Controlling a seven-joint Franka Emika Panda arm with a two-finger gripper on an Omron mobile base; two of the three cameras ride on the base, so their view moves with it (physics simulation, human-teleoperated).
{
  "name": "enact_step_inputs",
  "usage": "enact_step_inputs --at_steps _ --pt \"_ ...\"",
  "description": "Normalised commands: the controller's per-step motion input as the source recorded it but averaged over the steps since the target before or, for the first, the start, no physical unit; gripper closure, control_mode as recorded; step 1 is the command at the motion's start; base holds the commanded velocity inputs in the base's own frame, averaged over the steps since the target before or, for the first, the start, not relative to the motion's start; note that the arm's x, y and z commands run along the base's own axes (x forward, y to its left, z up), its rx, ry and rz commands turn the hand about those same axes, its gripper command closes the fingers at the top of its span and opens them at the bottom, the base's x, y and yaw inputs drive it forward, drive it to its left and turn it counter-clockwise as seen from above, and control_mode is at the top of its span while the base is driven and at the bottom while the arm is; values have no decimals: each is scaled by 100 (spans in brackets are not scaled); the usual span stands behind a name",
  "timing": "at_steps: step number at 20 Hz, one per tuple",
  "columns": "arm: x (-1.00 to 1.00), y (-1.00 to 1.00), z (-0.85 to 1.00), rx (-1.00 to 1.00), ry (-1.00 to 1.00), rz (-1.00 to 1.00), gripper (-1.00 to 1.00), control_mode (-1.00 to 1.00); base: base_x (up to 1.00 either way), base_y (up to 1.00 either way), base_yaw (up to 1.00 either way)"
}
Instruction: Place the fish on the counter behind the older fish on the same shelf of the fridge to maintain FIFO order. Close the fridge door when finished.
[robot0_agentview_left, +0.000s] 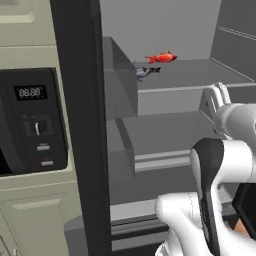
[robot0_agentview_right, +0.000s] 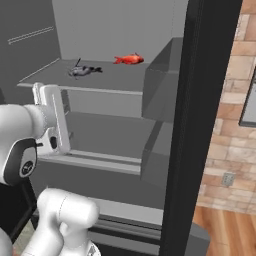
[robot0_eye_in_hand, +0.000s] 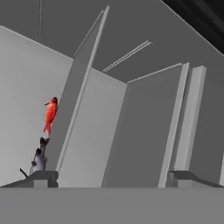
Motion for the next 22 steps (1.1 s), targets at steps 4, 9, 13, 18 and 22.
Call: enact_step_inputs --at_steps 4,9,13,18,22 --pt "0 0 0 0 0 0 -100 100 -97 -3 0" --pt "0 0 0 0 0 0 -100 100 -67 0 0" --pt "0 0 0 0 0 0 -100 100 -43 0 0" --pt "0 0 0 0 0 0 -100 100 -47 -10 0" --pt "0 0 0 0 0 0 -100 100 -14 -23 0"
